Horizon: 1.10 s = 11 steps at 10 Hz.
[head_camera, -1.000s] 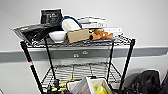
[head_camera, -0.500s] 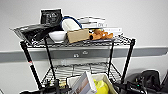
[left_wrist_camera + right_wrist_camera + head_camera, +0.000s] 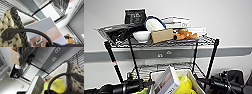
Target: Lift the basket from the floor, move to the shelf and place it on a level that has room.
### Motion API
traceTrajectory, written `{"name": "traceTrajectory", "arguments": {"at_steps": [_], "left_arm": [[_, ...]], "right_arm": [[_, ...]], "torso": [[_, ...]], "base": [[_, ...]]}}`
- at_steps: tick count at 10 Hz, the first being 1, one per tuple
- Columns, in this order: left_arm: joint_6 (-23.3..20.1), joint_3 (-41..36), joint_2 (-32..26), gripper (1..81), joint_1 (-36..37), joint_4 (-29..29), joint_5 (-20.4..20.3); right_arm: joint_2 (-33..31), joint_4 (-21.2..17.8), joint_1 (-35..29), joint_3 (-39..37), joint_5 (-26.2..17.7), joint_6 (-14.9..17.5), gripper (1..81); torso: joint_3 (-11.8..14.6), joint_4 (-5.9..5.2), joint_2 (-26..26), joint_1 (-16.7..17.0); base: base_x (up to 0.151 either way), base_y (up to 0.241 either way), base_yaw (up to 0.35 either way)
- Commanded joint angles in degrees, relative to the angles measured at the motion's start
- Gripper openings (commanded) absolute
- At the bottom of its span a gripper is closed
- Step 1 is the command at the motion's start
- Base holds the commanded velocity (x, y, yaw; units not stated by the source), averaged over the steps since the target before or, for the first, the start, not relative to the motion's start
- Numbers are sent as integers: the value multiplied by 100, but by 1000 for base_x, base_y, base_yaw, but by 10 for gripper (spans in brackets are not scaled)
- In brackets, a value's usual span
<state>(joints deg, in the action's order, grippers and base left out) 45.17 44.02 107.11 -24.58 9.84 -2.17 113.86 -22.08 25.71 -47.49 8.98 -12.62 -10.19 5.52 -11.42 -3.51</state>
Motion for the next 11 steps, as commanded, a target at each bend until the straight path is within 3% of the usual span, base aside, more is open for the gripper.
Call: {"name": "traceTrajectory", "arguments": {"at_steps": [1, 6, 11], "left_arm": [[299, 62, -5, 10, 1152, 88, -294], [704, 757, 523, 10, 1872, 80, 129], [739, 1547, 987, 10, 2040, 1, 129]], "right_arm": [[148, -227, -1115, 31, -55, -13, 10], [720, -464, -1528, -690, -292, -21, 10], [1395, -657, -1889, -1654, -512, -39, 10]], "torso": [[0, 0, 0, 0], [0, 0, 0, -2], [-2, 0, 2, -2]], "base": [[0, 0, 0], [0, 0, 0], [0, 0, 0]]}}
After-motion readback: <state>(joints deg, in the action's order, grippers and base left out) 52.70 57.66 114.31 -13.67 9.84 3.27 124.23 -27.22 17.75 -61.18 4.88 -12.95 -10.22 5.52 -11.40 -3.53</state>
